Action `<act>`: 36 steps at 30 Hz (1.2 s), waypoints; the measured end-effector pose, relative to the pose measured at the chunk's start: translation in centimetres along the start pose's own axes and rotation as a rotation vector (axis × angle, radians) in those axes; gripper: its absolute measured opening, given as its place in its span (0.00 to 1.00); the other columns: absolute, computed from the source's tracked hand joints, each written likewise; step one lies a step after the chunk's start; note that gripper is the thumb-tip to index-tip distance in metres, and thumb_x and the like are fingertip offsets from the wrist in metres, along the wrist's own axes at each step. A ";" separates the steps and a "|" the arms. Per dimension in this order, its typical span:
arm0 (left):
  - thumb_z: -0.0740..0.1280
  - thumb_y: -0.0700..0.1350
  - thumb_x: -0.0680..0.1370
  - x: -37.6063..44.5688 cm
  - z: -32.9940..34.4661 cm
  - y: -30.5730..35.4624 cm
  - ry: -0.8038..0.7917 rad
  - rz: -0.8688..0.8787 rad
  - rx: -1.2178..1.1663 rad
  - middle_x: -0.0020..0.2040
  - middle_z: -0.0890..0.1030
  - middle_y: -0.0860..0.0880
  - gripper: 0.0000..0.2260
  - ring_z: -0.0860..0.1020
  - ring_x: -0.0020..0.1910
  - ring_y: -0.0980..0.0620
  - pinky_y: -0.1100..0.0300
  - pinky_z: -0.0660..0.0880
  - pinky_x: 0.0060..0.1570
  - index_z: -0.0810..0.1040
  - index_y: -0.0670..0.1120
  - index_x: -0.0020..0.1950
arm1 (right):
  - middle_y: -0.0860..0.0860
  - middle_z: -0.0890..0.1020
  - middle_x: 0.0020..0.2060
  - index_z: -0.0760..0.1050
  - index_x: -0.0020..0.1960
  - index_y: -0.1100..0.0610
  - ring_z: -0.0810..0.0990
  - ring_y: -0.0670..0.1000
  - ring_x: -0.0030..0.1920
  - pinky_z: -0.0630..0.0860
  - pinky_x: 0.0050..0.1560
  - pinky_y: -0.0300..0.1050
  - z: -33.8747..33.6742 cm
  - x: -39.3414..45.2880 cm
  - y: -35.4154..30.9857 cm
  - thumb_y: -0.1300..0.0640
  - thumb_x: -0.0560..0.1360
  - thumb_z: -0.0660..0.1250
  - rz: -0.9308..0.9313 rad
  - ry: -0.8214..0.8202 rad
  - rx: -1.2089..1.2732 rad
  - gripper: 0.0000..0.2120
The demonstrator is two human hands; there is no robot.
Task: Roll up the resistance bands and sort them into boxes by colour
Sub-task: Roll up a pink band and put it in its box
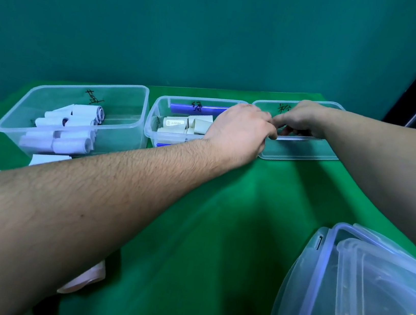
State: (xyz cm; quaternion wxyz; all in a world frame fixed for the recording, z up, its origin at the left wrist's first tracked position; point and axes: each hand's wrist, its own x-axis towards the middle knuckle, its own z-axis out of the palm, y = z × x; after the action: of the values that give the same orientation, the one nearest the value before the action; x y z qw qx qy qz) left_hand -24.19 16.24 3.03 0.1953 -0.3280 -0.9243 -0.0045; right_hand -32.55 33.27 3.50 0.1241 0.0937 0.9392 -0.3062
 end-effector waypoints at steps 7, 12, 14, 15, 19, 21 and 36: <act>0.61 0.46 0.79 -0.4 -0.4 0.3 0.005 -0.006 0.009 0.59 0.80 0.52 0.15 0.74 0.61 0.47 0.55 0.64 0.65 0.79 0.53 0.64 | 0.51 0.83 0.33 0.82 0.47 0.57 0.63 0.50 0.26 0.62 0.28 0.38 -0.6 -0.6 0.1 0.48 0.68 0.76 0.018 0.052 0.046 0.14; 0.63 0.47 0.78 -1.1 -1.2 0.9 0.024 -0.017 -0.039 0.55 0.81 0.49 0.13 0.76 0.58 0.45 0.53 0.66 0.62 0.81 0.50 0.60 | 0.51 0.81 0.34 0.78 0.40 0.57 0.66 0.52 0.27 0.63 0.27 0.39 -1.7 -2.8 -0.2 0.49 0.73 0.70 -0.020 0.183 -0.035 0.11; 0.64 0.47 0.77 -1.8 -1.9 1.4 0.018 -0.034 -0.069 0.54 0.81 0.49 0.12 0.77 0.56 0.45 0.52 0.70 0.60 0.83 0.50 0.57 | 0.51 0.83 0.38 0.81 0.43 0.57 0.67 0.52 0.27 0.64 0.28 0.40 -2.2 -3.7 -0.3 0.51 0.74 0.67 -0.038 0.219 -0.044 0.10; 0.65 0.47 0.76 -2.3 -2.4 1.7 0.019 -0.043 -0.083 0.53 0.82 0.50 0.12 0.77 0.55 0.45 0.52 0.71 0.59 0.83 0.50 0.56 | 0.51 0.83 0.39 0.82 0.44 0.57 0.67 0.51 0.27 0.64 0.28 0.40 -2.5 -4.4 -0.4 0.51 0.74 0.67 -0.052 0.232 -0.049 0.10; 0.65 0.48 0.76 -5.4 -4.5 3.0 -0.004 -0.083 -0.100 0.52 0.81 0.51 0.11 0.77 0.55 0.45 0.52 0.72 0.57 0.83 0.51 0.55 | 0.52 0.80 0.35 0.81 0.41 0.57 0.68 0.53 0.29 0.66 0.34 0.42 -2.8 -8.0 -0.3 0.50 0.72 0.67 -0.126 0.270 0.025 0.10; 0.64 0.49 0.77 -7.4 -5.7 3.8 -0.038 -0.104 -0.097 0.52 0.81 0.51 0.12 0.76 0.55 0.47 0.53 0.71 0.57 0.82 0.51 0.57 | 0.52 0.79 0.33 0.78 0.38 0.54 0.67 0.52 0.28 0.64 0.31 0.40 -2.6 -10.8 -0.2 0.51 0.71 0.67 -0.157 0.250 0.055 0.07; 0.62 0.53 0.79 -23.0 -11.0 7.8 -0.322 -0.222 -0.084 0.62 0.77 0.53 0.15 0.74 0.62 0.50 0.54 0.71 0.61 0.77 0.56 0.65 | 0.48 0.78 0.28 0.74 0.33 0.53 0.72 0.47 0.30 0.69 0.33 0.38 6.3 -26.6 -1.6 0.54 0.72 0.70 -0.269 0.004 0.028 0.10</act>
State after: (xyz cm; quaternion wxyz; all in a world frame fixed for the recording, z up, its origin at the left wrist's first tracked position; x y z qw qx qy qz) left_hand 0.83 6.99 3.84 0.0292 -0.2286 -0.9730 -0.0122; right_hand -6.54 25.55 7.22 0.0790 -0.0308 0.9392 -0.3328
